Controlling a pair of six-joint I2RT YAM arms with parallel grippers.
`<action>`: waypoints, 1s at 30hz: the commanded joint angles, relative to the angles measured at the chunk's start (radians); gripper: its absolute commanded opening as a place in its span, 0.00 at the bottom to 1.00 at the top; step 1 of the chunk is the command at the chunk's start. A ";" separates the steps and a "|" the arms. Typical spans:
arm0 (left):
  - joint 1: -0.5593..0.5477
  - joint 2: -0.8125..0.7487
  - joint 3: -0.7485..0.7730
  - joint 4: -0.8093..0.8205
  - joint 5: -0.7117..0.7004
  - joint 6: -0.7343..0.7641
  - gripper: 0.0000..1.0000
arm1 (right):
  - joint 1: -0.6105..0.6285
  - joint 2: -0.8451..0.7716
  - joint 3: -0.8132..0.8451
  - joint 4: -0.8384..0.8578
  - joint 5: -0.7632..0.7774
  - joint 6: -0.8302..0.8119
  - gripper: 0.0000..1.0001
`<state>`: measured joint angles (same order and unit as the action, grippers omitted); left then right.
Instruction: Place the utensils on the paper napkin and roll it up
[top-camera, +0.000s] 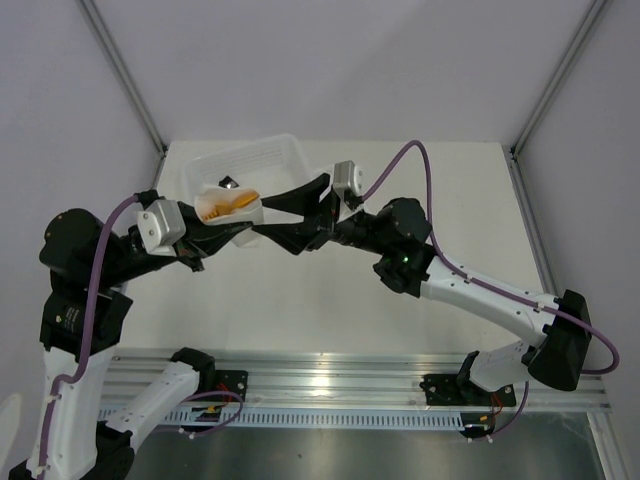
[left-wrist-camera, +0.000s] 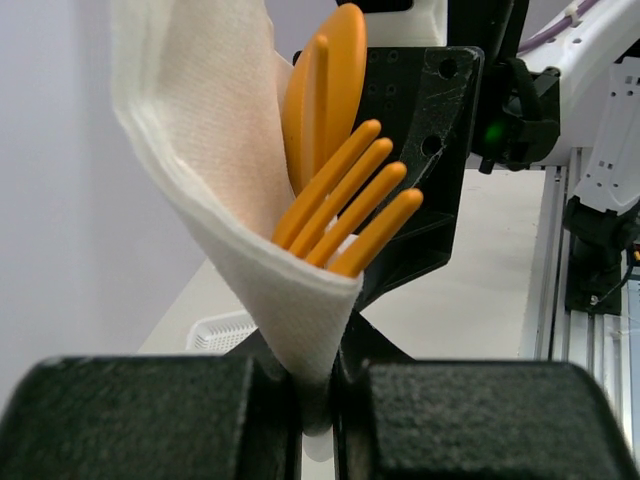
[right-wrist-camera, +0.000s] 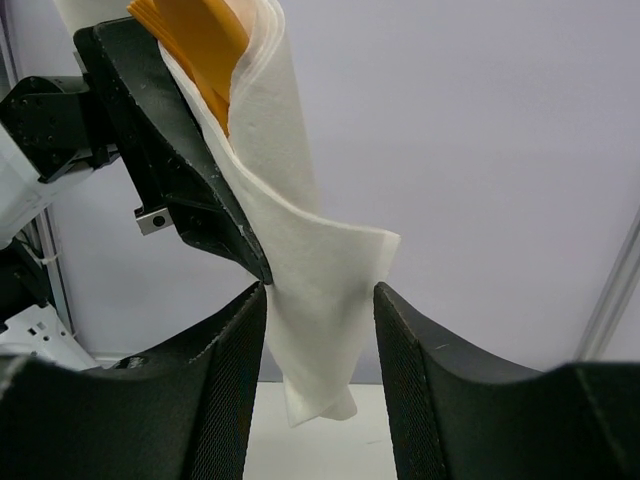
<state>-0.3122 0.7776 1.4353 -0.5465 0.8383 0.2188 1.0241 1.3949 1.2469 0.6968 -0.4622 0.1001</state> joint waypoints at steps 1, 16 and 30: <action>-0.007 -0.005 0.014 0.008 0.088 0.002 0.01 | -0.004 -0.033 0.000 0.006 -0.056 -0.016 0.51; -0.007 0.002 0.020 0.036 0.094 -0.027 0.01 | -0.004 -0.019 -0.001 0.058 -0.168 0.035 0.34; -0.007 -0.005 0.005 0.043 0.139 -0.038 0.01 | -0.007 0.000 0.016 0.073 -0.303 0.033 0.00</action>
<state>-0.3141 0.7757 1.4353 -0.5415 0.9585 0.1829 1.0103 1.3952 1.2396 0.7277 -0.6910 0.1299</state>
